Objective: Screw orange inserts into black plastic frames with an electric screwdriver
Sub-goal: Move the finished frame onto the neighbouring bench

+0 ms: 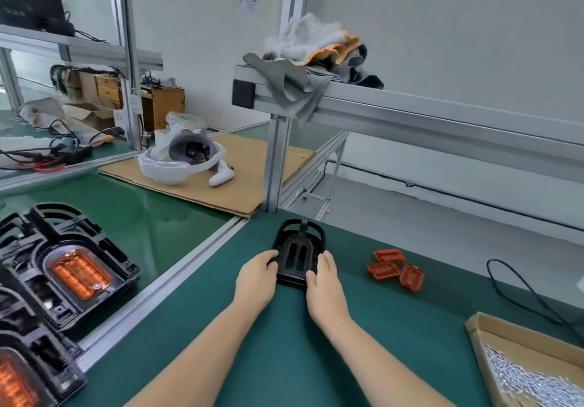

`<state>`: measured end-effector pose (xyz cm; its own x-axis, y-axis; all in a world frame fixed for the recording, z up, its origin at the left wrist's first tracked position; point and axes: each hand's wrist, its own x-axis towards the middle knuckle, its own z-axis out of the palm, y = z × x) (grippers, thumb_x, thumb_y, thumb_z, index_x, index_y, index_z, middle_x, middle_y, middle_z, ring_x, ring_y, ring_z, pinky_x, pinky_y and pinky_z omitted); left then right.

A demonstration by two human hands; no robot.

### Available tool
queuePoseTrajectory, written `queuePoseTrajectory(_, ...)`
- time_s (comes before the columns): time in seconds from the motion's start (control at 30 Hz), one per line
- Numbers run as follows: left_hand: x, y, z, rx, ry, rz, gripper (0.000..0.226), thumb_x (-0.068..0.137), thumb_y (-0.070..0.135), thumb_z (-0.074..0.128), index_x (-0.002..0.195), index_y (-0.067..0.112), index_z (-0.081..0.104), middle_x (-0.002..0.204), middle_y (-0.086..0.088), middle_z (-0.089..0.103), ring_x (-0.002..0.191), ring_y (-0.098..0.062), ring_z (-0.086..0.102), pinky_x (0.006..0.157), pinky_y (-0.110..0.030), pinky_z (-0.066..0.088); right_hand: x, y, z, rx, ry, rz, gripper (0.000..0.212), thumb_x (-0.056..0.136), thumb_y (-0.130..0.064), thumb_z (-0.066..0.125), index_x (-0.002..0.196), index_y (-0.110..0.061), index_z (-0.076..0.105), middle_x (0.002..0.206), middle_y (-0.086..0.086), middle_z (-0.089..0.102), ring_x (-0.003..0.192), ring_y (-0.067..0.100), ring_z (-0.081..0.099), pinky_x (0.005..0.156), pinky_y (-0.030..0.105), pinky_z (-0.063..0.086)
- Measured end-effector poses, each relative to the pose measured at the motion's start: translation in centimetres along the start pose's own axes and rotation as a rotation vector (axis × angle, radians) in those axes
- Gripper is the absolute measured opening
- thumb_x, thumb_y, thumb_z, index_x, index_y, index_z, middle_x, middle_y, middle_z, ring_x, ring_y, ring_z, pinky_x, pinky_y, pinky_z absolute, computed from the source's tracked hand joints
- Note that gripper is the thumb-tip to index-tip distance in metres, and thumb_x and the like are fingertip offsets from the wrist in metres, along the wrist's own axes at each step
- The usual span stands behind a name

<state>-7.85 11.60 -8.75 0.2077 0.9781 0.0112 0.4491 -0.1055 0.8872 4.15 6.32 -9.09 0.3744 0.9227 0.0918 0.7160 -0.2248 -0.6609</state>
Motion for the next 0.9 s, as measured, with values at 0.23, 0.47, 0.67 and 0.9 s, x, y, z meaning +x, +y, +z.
queuePoseTrajectory(0.23,-2.8,0.4,2.4,0.105,0.16,0.004,0.023,0.092,0.016,0.047,0.109,0.025,0.06,0.092,0.007,0.064,0.08,-0.015,0.056,0.074,-0.028,0.044,-3.3,2.1,-1.1,-0.03,0.072,-0.01,0.049,0.106,-0.019,0.028,0.153,-0.014,0.015,0.163,-0.007,0.002,0.144,0.011,0.022,0.107,0.025,0.028)
queuePoseTrajectory(0.47,-3.2,1.3,3.2,0.192,0.229,-0.011,0.022,0.092,0.032,0.054,0.112,0.024,0.048,0.092,0.013,0.06,0.082,-0.013,0.053,0.071,-0.028,0.034,-6.2,3.8,-2.2,0.008,0.081,-0.039,0.051,0.105,-0.022,0.032,0.153,-0.019,0.016,0.162,-0.012,0.005,0.144,0.008,0.022,0.109,0.025,0.027)
queuePoseTrajectory(0.67,-2.3,1.8,3.0,0.331,0.209,-0.109,0.015,0.091,0.033,0.052,0.094,0.023,0.063,0.079,0.008,0.059,0.074,-0.018,0.051,0.065,-0.026,0.035,-3.9,5.2,-5.6,-0.109,0.234,-0.05,0.044,0.101,-0.03,0.044,0.143,-0.017,0.04,0.147,-0.005,0.04,0.135,0.013,0.035,0.108,0.027,0.023)
queuePoseTrajectory(0.9,-2.5,1.7,3.2,0.363,0.241,-0.092,0.019,0.09,0.028,0.051,0.082,0.017,0.065,0.079,0.001,0.064,0.071,-0.023,0.053,0.061,-0.028,0.036,-0.4,10.9,-10.4,-0.653,0.316,0.238,0.04,0.1,-0.034,0.045,0.138,-0.021,0.046,0.142,0.001,0.043,0.129,0.021,0.039,0.102,0.038,0.03)
